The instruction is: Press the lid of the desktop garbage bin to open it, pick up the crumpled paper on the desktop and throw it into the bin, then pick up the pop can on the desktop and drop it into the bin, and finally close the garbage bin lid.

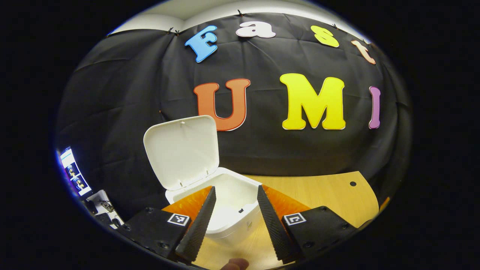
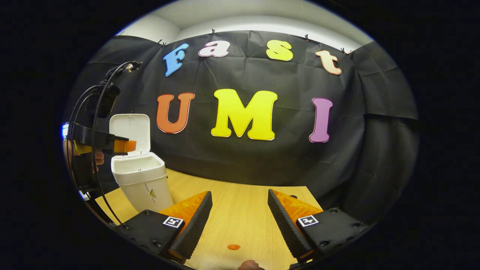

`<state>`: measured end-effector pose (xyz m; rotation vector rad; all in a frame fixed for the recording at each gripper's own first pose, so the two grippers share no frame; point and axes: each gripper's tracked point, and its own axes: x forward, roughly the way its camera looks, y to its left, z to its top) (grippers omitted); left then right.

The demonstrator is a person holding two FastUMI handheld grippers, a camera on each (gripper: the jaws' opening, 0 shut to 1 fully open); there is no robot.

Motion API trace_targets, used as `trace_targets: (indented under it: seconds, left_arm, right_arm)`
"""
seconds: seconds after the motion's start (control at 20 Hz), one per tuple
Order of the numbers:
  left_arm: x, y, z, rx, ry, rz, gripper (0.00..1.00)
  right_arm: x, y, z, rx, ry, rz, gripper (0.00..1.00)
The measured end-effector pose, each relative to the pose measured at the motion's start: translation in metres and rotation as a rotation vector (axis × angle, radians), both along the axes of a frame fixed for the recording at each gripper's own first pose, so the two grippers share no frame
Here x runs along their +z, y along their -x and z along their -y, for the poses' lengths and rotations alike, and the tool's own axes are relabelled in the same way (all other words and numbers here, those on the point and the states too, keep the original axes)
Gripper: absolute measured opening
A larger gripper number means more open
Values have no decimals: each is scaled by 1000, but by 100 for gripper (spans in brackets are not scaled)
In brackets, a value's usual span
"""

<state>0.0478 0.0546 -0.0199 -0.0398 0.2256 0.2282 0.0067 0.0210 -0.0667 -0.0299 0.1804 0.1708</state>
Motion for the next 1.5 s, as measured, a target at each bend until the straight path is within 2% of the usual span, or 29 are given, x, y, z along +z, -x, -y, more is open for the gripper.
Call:
trace_targets:
  seconds: [0.05, 0.1, 0.35, 0.5, 0.95, 1.1, 1.35, 1.5]
  left_arm:
    - [0, 1, 5, -19, 0, 10, 79]
    - [-2, 1, 10, -40, -3, 8, 88]
    - [-35, 6, 34, -116, -17, -51, 91]
    - [-61, 11, 44, -157, -46, -94, 97]
    - [-125, 31, 79, -316, -106, -223, 98]
    - [-155, 34, 84, -351, -116, -280, 99]
    - [-204, 41, 74, -333, -138, -403, 99]
    - [-225, 45, 76, -349, -117, -465, 99]
  right_arm:
    - [-2, 1, 1, -2, 4, -4, 94]
    - [-4, 2, 1, -2, 8, -9, 94]
    - [-22, 5, -2, 1, 19, -61, 94]
    - [-38, 2, -5, 3, 32, -102, 94]
    - [-104, -12, -7, -28, 96, -272, 94]
    - [-134, -19, -16, -10, 130, -335, 94]
    - [-191, -23, -29, 40, 189, -467, 94]
    - [-225, -28, -25, 35, 221, -561, 94]
